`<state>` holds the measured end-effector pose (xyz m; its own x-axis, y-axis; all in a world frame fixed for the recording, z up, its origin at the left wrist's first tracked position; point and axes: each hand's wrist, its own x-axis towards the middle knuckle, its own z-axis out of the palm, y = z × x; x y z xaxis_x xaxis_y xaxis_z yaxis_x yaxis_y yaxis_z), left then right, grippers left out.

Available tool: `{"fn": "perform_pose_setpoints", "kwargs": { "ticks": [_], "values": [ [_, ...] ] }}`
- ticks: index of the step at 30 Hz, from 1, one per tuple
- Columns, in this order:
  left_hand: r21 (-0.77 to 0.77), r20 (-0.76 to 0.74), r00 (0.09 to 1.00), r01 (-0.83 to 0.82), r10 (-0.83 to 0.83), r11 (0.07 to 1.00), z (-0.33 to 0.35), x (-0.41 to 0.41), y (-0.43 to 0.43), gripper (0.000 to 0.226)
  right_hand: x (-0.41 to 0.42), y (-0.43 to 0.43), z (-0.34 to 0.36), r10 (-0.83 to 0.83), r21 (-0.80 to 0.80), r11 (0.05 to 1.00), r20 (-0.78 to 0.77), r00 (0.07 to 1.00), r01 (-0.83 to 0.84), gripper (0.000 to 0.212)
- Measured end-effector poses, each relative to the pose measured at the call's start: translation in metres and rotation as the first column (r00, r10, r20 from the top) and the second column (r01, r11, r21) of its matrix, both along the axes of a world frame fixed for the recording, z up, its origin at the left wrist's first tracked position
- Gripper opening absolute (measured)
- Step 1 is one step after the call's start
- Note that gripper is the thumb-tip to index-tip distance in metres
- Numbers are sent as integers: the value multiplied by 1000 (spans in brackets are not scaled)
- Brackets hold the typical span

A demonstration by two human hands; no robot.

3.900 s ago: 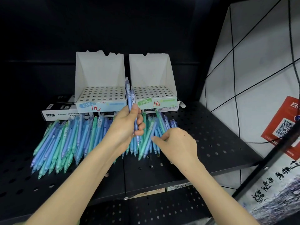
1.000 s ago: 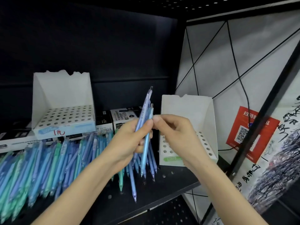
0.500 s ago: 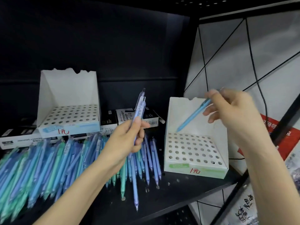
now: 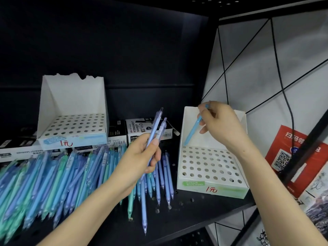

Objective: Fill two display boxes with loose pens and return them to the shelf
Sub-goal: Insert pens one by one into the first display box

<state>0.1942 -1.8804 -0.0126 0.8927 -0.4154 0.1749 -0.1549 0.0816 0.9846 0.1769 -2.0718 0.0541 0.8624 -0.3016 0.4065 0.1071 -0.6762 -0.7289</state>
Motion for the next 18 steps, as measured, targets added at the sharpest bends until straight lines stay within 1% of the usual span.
{"fn": "perform_pose_setpoints", "kwargs": {
  "ticks": [3,5,7,10,16,18],
  "values": [
    [2,9,1000,-10,10,1000,-1,0,1,15,4,0,0,19,-23,1000,-33,999,-20,18],
    [-1,12,1000,-12,12,1000,-2,0,1,13,7,0,-5,32,-11,999,-44,999,-33,11],
    [1,13,1000,-4,4,1000,-3,-1,1,13,10,1,-13,16,32,999,15,1000,-17,5],
    [-3,-15,1000,17,-17,1000,-2,-1,1,15,14,4,-20,-41,80,996,69,997,36,11],
    [-13,-17,998,57,-57,998,3,-6,2,22,16,16,-25,-122,13,992,15,992,122,10],
    [-29,-10,998,67,-68,997,4,-9,2,22,14,19,-24,-169,-49,984,3,986,169,9]
  ]
}}
